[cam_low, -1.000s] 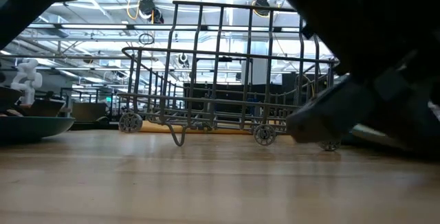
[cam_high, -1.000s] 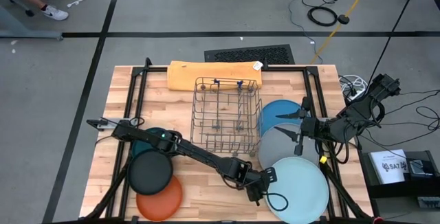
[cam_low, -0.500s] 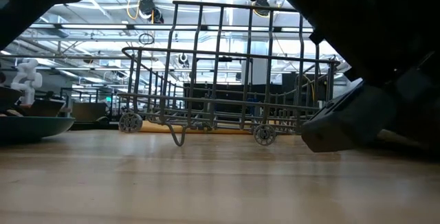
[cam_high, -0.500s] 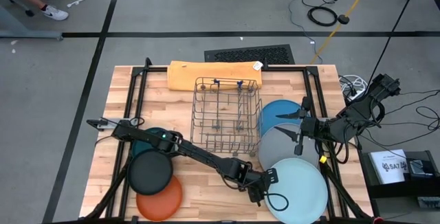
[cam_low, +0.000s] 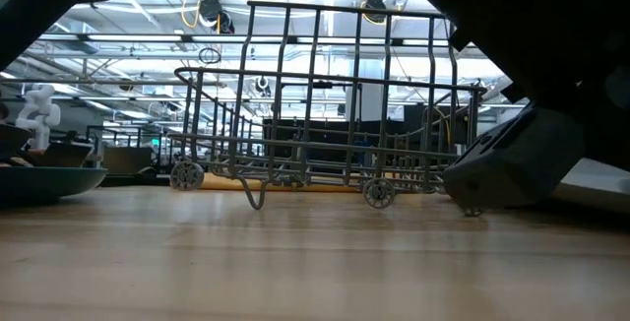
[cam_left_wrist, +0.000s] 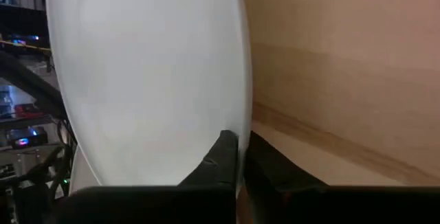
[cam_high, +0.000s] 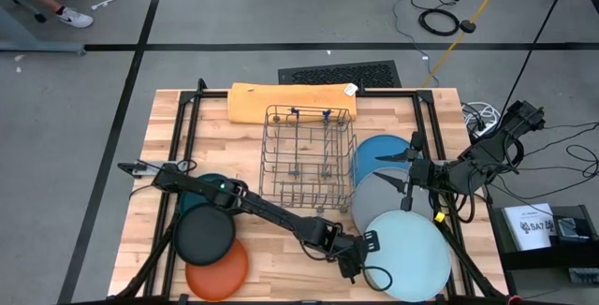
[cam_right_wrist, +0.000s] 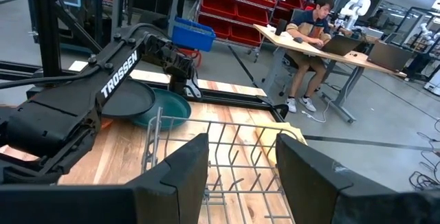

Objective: Sort dishes
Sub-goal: Put the light blue plate into the dish rack

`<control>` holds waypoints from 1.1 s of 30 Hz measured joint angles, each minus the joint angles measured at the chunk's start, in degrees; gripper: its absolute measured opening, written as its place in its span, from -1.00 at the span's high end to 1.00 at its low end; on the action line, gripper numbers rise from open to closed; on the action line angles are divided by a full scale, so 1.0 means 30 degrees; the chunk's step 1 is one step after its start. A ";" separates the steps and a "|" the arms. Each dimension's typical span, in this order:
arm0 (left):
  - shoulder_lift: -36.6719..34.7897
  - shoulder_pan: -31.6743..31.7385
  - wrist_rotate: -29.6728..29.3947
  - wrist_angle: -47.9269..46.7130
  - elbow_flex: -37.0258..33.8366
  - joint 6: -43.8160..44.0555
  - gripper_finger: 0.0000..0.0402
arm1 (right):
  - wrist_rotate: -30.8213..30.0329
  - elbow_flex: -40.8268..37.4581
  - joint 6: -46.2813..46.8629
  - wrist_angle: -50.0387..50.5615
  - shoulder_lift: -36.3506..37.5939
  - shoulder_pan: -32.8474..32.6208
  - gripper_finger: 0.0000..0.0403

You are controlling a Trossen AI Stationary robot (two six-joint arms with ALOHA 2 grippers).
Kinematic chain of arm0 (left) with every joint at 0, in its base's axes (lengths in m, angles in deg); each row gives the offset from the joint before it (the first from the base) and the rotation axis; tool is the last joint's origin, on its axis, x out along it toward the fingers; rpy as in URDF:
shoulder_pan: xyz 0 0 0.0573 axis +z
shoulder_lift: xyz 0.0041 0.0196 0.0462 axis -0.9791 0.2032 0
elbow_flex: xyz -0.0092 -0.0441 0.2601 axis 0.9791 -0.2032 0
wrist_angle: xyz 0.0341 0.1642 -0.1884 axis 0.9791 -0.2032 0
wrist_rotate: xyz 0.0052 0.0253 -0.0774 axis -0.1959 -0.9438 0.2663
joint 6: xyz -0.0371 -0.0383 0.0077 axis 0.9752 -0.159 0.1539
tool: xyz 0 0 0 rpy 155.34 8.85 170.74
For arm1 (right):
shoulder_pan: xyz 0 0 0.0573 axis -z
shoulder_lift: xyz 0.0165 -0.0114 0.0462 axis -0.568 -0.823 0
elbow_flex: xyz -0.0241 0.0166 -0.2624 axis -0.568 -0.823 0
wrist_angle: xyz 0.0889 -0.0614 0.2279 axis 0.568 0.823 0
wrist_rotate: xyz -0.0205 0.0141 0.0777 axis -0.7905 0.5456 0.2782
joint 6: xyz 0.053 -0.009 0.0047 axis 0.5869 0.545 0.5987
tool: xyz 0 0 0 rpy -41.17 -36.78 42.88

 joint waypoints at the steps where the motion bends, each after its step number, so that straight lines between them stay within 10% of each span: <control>1: 0.0000 -0.0045 -0.0065 -0.0011 0.0000 0.0007 0.98 | 0.0003 0.0000 0.0000 0.0007 0.0000 -0.0004 0.18; 20: -0.2703 -0.1227 -0.2269 -0.0059 0.0066 0.1961 0.99 | 0.0050 -0.0007 -0.1990 -0.2777 -0.0005 -0.0335 0.18; 33: -0.5977 -0.1452 -0.3076 -0.1897 0.0089 0.6410 1.00 | -0.0043 -0.0007 -1.1720 -1.1232 -0.0036 -0.3796 0.18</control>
